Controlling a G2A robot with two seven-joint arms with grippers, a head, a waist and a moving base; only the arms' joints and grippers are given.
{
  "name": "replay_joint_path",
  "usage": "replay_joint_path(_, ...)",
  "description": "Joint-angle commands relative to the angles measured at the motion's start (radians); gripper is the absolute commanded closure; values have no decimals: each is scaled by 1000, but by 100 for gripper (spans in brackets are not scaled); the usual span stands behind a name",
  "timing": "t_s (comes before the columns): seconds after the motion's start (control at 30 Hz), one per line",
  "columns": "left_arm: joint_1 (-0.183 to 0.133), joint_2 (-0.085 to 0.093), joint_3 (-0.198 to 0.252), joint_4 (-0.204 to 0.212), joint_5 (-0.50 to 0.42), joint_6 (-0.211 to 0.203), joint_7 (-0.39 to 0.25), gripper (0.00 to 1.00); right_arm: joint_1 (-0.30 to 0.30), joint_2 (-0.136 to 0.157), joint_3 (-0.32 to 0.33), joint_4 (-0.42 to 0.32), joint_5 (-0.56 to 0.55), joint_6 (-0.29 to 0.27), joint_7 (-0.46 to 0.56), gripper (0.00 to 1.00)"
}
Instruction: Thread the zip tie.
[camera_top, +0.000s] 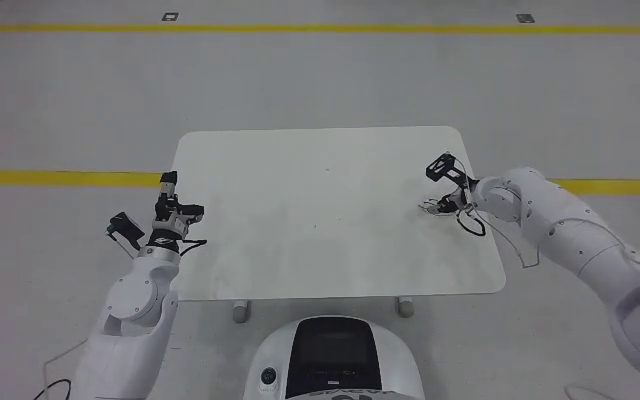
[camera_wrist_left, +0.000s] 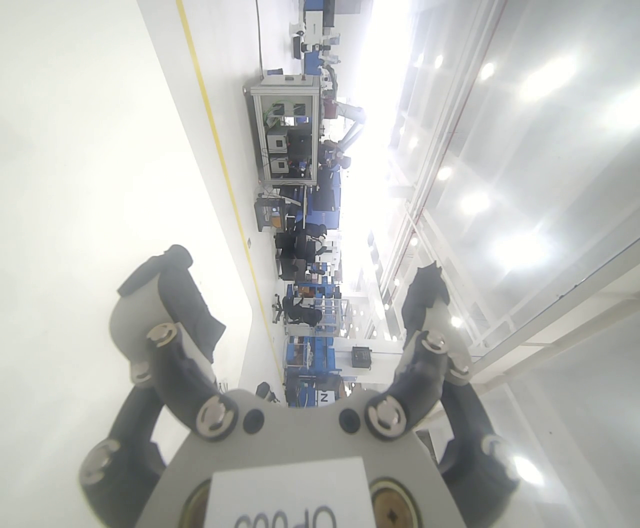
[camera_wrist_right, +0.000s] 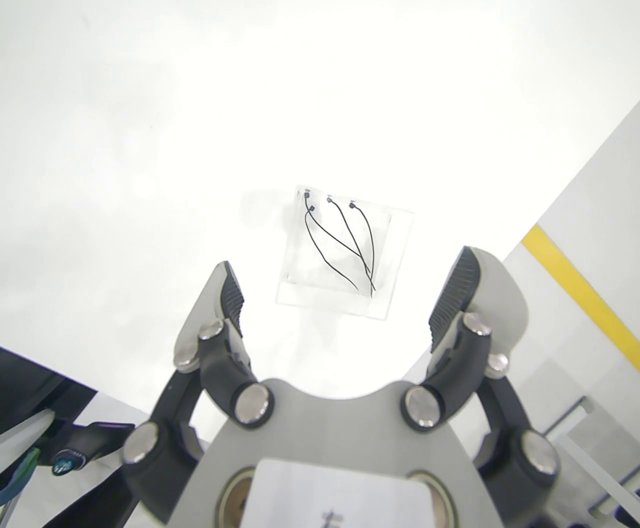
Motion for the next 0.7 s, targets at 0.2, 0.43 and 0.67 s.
replay_joint_path(0.2,0,0,0,0,0,0,0,0,-15,6,5,0,-15,0,-34,57)
replay_joint_path(0.43,0,0,0,0,0,0,0,0,-24,34,-2,-36,-46,0,-51,76)
replay_joint_path(0.67,0,0,0,0,0,0,0,0,-22,48,-14,-70,-57,0,-36,91)
